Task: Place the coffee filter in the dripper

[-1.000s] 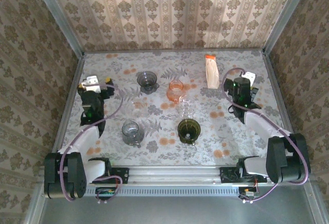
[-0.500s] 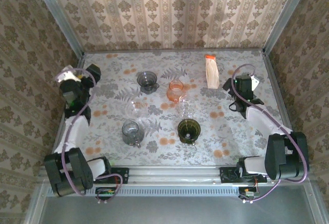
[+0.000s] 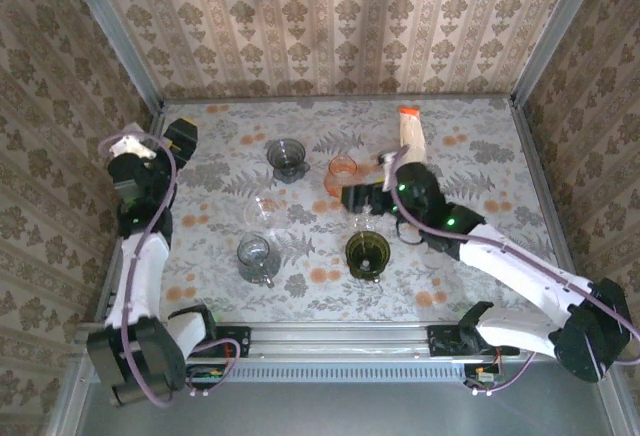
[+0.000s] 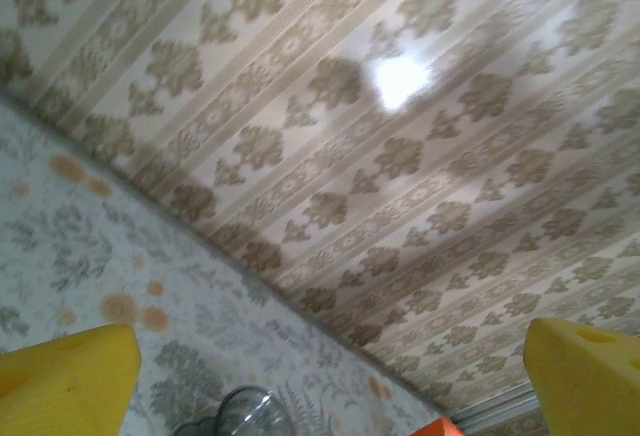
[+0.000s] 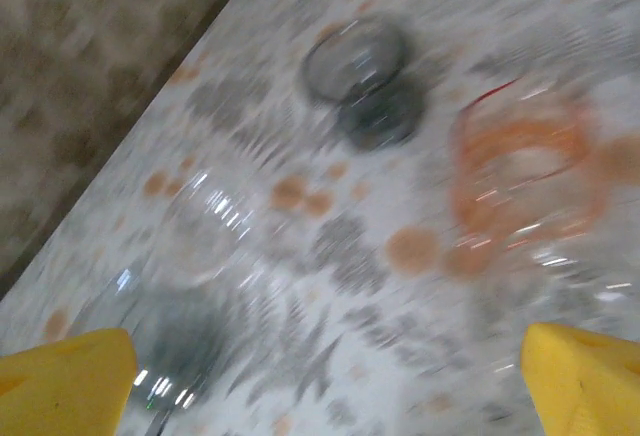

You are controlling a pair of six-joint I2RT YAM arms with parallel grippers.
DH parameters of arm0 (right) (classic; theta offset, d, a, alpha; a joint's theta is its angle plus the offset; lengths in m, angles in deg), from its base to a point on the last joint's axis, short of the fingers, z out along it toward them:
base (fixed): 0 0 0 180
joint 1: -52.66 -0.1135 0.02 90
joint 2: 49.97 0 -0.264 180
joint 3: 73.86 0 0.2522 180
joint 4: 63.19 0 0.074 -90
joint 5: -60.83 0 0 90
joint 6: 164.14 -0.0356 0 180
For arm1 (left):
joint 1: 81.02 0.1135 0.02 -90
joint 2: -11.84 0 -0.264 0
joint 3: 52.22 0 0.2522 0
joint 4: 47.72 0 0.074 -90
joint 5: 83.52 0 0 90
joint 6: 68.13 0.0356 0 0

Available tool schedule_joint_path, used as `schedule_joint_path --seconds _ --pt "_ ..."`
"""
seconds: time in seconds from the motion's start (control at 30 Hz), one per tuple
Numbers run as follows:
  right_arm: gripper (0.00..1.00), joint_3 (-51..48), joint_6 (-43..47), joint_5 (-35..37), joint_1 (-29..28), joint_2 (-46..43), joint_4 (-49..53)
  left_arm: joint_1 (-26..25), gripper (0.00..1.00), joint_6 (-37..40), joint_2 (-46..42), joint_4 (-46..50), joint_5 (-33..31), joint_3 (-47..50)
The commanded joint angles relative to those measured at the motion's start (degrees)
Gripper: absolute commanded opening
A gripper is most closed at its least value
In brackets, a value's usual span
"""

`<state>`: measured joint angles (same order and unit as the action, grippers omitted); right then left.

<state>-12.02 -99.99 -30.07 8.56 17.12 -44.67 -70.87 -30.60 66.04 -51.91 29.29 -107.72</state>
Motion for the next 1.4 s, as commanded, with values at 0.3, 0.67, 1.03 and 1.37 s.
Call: schedule_joint_path --seconds 0.3,0.67,1.03,1.37 --pt "0.96 6.27 3.16 3.19 -23.60 21.12 -6.60 -0.04 1.00 -5.27 -8.41 -6.33 1.96 7.54" --pt "0.83 16.48 2.77 11.83 -30.52 35.32 -4.18 -3.90 0.99 2.00 -12.84 6.55 -1.16 6.93" --pt "0.56 20.74 0.93 18.04 -31.05 40.81 -0.39 -6.10 1.00 3.42 -15.08 10.87 -2.30 6.71" --pt "0.24 20.21 2.61 18.82 -31.05 40.50 -0.26 -7.51 1.00 4.30 -15.79 11.84 -3.38 6.70"
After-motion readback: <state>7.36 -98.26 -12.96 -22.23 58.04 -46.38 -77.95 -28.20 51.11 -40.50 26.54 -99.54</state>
